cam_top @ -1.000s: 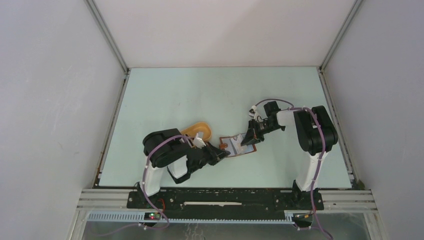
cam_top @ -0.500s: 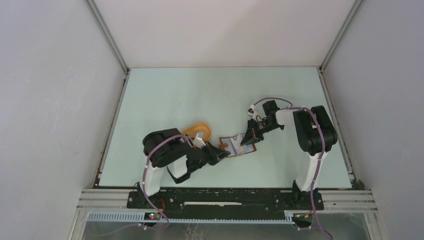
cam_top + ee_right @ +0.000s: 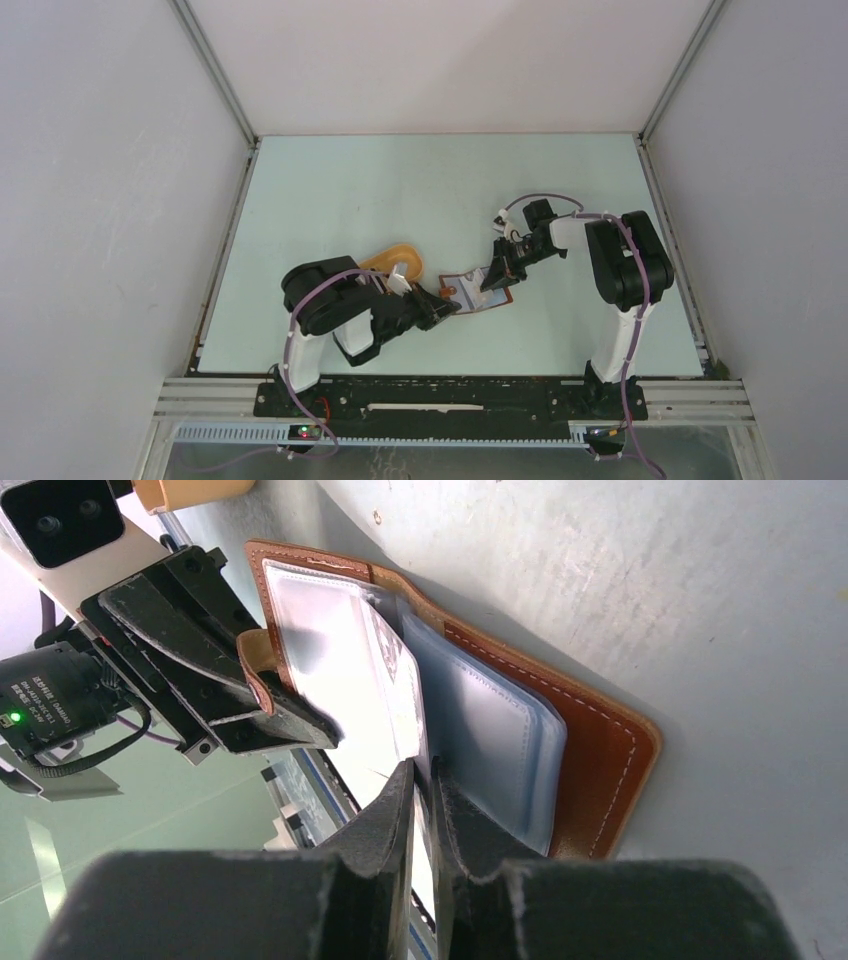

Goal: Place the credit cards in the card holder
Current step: Insert the credit card into the card holder.

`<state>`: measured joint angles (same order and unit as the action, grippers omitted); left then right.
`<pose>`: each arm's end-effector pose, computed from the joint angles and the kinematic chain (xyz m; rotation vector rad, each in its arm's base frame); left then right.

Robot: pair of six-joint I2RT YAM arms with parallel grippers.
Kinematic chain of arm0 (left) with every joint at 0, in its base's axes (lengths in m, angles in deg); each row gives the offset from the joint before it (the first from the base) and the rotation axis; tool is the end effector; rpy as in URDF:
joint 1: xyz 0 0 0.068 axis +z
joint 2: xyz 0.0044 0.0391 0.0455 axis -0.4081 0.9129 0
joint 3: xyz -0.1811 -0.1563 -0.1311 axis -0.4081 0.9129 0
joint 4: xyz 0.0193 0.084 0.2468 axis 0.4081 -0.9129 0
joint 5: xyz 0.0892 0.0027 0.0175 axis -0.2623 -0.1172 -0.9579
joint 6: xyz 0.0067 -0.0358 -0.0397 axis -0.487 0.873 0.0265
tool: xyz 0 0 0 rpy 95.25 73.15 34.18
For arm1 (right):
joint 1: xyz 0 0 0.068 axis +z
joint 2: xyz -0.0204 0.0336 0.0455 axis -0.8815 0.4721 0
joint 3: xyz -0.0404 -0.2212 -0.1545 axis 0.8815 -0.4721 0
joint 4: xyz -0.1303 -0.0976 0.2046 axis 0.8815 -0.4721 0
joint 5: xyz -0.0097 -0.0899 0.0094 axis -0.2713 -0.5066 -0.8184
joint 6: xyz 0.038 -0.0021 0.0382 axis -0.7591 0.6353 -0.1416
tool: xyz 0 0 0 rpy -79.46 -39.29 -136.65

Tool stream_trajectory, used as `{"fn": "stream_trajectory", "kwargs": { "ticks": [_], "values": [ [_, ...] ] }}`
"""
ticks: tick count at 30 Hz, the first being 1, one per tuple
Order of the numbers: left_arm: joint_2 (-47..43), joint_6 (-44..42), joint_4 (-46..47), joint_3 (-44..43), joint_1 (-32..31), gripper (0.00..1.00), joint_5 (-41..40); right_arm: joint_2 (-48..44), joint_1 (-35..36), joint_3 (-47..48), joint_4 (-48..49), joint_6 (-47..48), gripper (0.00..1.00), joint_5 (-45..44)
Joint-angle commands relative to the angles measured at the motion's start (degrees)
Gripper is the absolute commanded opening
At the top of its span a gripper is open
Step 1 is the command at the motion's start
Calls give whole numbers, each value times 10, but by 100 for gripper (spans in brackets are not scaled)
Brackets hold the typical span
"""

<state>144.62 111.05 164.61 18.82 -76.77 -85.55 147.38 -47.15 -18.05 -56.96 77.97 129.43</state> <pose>0.1562 -0.2041 0.0724 -0.4777 2.1034 -1.4812 0.3138 0.1118 0.1053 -0.3503 2.7449 1.4306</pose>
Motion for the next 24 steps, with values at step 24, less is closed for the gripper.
{"fn": "stream_trajectory", "kwargs": {
  "ticks": [24],
  "values": [
    [-37,6,33,6,11,6,52,20,21,31,-34,47,18,14]
  ]
}}
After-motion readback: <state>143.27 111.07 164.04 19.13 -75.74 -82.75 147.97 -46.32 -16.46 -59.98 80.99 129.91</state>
